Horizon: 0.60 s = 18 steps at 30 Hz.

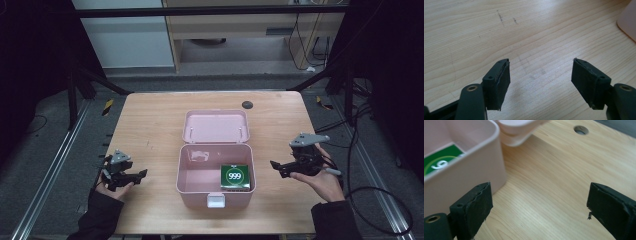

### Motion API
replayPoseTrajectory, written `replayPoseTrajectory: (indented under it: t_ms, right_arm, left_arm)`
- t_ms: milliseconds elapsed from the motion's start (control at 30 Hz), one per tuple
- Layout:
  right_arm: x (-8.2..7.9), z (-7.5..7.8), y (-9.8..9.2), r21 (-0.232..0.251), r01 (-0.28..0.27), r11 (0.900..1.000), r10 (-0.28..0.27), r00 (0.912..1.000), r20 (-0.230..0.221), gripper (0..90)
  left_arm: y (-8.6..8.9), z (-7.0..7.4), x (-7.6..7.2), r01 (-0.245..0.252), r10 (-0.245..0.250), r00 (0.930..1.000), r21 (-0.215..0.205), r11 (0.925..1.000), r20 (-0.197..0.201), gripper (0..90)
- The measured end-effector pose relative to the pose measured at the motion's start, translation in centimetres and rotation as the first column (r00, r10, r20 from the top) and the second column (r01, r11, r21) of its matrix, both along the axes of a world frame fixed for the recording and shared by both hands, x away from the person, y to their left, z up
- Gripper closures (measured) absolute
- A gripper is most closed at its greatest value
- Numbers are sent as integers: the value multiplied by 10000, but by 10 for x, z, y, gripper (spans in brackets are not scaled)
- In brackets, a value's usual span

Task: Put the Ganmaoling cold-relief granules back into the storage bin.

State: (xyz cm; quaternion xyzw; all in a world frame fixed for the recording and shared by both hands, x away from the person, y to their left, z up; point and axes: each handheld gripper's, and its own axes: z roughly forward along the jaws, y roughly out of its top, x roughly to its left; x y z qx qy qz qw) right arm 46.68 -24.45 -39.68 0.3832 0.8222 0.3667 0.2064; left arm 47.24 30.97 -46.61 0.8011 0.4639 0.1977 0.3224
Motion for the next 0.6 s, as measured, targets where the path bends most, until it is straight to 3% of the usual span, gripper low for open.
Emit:
replayPoseTrajectory:
  t_ms: [33,200,400,467,500,567,600]
  right_arm:
    - [-2,-9,-5,214,496,9985,-496,9988,23,59]
    - [-8,-26,-17,618,1285,9898,-1295,9915,126,52]
    - [-18,-52,-44,843,2450,9659,-2460,9693,21,45]
    - [-18,-57,-50,753,2850,9556,-2865,9580,108,42]
    - [-18,-57,-50,753,2850,9556,-2865,9580,108,42]
    - [-18,-62,-56,725,3268,9423,-3285,9444,126,39]
    - [-18,-62,-56,725,3268,9423,-3285,9444,126,39]
  left_arm:
    - [0,0,0,-11,11,10000,12,10000,17,307]
    - [1,1,-1,-127,127,9999,15,9999,92,301]
    - [3,2,-1,-350,351,9989,-16,9994,306,277]
    - [3,2,-1,-461,459,9981,25,9989,414,265]
    - [3,2,-1,-461,459,9981,25,9989,414,262]
    - [6,2,-1,-580,579,9973,18,9983,462,254]
    - [6,2,-1,-580,579,9973,18,9983,462,252]
